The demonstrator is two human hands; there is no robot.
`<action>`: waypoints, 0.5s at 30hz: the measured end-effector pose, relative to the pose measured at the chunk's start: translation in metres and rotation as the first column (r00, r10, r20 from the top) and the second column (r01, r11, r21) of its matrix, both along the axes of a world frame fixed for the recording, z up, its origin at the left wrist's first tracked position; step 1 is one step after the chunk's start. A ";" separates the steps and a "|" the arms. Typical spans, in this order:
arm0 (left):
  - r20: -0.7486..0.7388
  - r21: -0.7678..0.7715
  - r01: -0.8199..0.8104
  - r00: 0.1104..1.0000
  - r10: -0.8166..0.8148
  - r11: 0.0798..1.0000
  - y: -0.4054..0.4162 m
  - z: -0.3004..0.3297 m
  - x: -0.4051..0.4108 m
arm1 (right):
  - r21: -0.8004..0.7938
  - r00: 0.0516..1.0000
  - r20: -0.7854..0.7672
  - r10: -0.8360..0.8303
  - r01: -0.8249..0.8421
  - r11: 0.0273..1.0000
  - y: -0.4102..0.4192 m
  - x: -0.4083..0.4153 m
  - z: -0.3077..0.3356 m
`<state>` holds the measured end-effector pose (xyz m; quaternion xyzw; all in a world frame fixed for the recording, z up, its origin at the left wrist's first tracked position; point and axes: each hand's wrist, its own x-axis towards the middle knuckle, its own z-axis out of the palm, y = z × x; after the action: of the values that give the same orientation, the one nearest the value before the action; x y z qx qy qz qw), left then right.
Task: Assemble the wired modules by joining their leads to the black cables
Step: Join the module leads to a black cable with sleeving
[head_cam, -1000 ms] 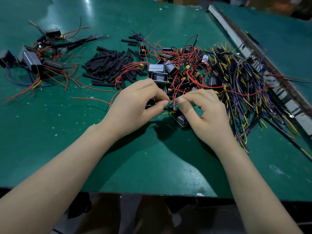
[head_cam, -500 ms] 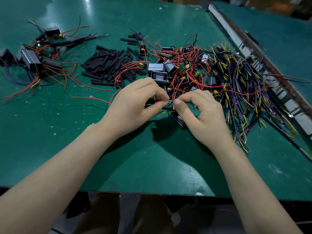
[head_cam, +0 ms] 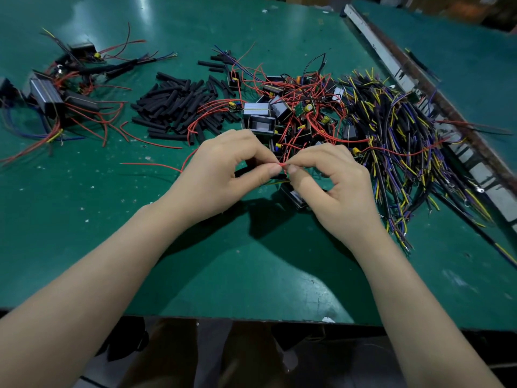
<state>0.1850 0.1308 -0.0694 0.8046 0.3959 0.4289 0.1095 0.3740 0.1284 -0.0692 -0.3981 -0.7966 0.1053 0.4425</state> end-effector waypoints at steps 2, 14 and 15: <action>0.022 0.011 0.018 1.000 -0.019 1.000 0.000 0.001 0.000 | -0.055 0.999 -0.039 0.011 -0.013 0.998 -0.001 0.000 0.002; 0.028 0.081 0.016 0.999 -0.018 0.997 0.001 0.000 -0.001 | -0.366 0.988 -0.153 0.018 -0.074 0.928 -0.002 0.004 0.006; 0.025 0.082 0.012 1.000 -0.014 0.997 0.001 -0.001 -0.001 | -0.377 0.987 -0.157 0.017 -0.075 0.923 -0.002 0.004 0.006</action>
<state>0.1840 0.1316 -0.0701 0.8056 0.3712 0.4541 0.0844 0.3779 0.1262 -0.0630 -0.4486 -0.7343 0.2983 0.4129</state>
